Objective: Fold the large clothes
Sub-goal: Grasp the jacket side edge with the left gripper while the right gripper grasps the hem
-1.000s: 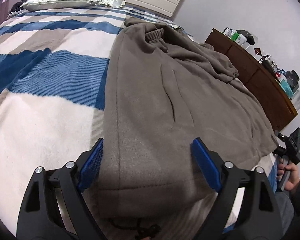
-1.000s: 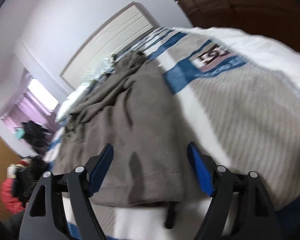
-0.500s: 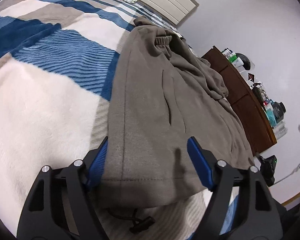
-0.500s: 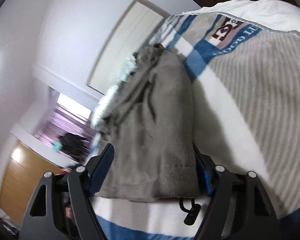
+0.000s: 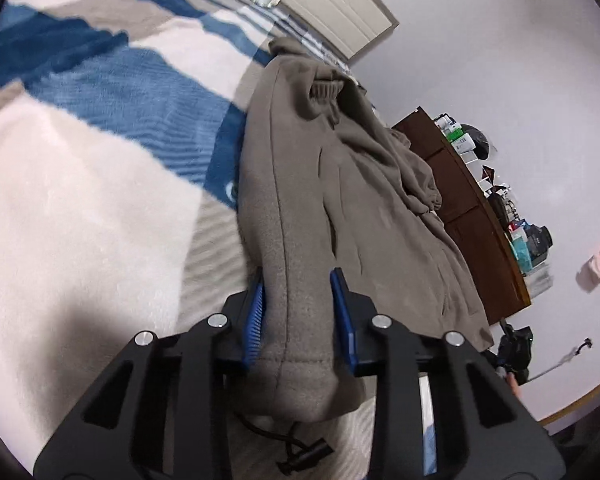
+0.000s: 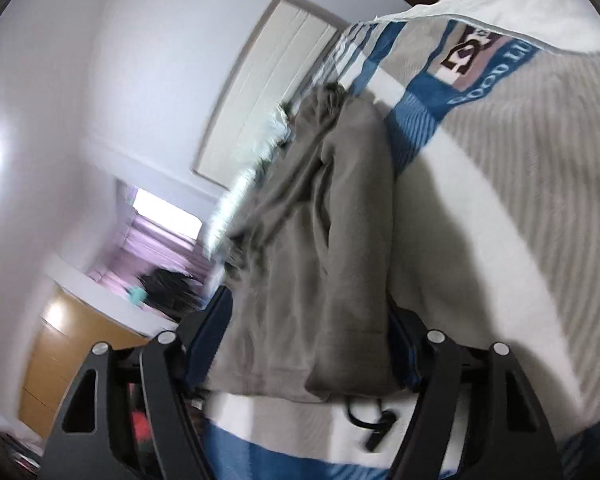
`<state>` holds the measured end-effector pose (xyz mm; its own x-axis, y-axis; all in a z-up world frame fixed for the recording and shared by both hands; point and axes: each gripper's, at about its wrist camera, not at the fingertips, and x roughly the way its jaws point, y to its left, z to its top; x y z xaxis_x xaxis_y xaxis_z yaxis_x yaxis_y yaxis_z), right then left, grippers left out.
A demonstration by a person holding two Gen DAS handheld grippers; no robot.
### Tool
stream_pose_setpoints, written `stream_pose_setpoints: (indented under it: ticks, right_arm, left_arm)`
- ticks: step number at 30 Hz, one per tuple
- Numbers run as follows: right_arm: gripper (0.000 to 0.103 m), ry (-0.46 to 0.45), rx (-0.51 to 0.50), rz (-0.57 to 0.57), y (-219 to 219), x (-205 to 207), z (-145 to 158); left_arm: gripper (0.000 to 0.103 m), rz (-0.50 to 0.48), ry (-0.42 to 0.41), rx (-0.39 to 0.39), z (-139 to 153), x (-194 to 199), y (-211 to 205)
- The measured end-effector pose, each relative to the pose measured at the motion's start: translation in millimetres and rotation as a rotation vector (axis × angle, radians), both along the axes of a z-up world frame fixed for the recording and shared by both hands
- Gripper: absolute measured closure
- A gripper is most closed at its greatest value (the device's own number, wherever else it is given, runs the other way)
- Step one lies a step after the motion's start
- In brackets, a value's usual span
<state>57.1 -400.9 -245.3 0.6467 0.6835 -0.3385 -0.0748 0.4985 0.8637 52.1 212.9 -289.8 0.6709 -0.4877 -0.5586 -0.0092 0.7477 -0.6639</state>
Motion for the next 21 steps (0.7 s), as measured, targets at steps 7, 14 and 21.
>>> stream_pose_setpoints:
  ticks: [7,14,21]
  right_arm:
    - [0.028,0.024,-0.142,0.027,19.2,7.4,1.0]
    - [0.081,0.119,-0.209,0.035,28.1,21.0,-11.2]
    - [0.09,0.095,-0.16,0.029,23.8,12.4,15.2]
  left_arm:
    - [0.051,-0.011,0.037,0.064,-5.2,7.5,-10.1]
    - [0.084,-0.045,0.032,0.05,-4.6,7.2,-9.6]
    - [0.094,-0.041,-0.018,0.033,23.8,-13.5,-20.2]
